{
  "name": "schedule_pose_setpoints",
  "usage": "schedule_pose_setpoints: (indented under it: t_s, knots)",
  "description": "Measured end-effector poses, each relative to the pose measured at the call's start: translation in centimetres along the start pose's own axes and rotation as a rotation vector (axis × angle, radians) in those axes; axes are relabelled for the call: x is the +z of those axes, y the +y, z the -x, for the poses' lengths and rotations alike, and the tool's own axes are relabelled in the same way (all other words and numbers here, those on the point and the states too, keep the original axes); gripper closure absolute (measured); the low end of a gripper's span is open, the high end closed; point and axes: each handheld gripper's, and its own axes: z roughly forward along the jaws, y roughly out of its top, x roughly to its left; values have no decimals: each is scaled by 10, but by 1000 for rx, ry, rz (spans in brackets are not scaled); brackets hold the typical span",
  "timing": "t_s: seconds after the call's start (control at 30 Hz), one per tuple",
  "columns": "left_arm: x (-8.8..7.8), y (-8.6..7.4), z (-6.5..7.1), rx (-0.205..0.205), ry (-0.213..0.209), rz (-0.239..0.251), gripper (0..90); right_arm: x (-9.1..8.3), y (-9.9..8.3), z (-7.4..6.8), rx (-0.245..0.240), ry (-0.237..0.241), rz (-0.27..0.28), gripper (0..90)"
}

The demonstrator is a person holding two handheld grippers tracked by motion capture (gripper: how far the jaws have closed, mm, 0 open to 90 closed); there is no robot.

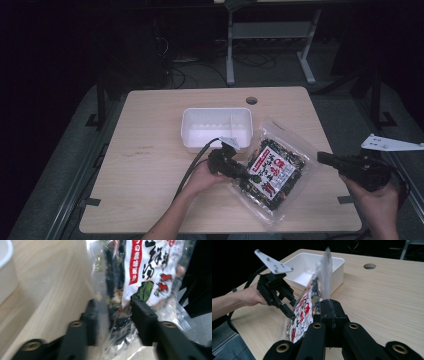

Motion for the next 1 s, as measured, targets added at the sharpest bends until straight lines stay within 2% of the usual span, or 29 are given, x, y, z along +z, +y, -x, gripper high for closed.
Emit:
schedule_pose_setpoints:
  t_s: [0.27, 0.3, 0.4, 0.5, 0.7, 0.73, 0.77, 0.8, 0.83, 0.87, 0.9, 1.0]
  knots:
    - [-6, -4, 12, 89, 57, 12, 679, 1, -5, 6, 1, 21, 27, 889]
    - [-8, -5, 14, 107, 65, 15, 692, 1, -7, 9, 5, 38, 32, 871]
    - [-10, -6, 16, 125, 69, 17, 709, 2, -8, 11, 11, 49, 34, 837]
    - [-9, -6, 22, 168, 85, 17, 716, 8, -12, 16, 22, 81, 40, 746]
    - [-7, -6, 29, 210, 101, 13, 743, 20, -22, 27, 39, 96, 24, 663]
    - [-7, -7, 29, 217, 107, 17, 743, 20, -22, 27, 39, 96, 24, 663]
    - [-7, -8, 28, 207, 100, 23, 766, 22, -25, 30, 51, 92, 15, 663]
    - [-7, -10, 27, 202, 95, 29, 771, 22, -27, 32, 60, 91, 12, 704]
    - [-6, -11, 27, 203, 96, 29, 773, 24, -29, 35, 76, 109, 5, 783]
    - [-5, -11, 26, 197, 93, 29, 773, 25, -30, 35, 72, 104, 2, 847]
    - [-5, -12, 25, 194, 92, 22, 773, 26, -31, 35, 64, 79, -3, 876]
    - [-5, -14, 23, 182, 83, 27, 772, 29, -29, 34, 56, 67, -19, 890]
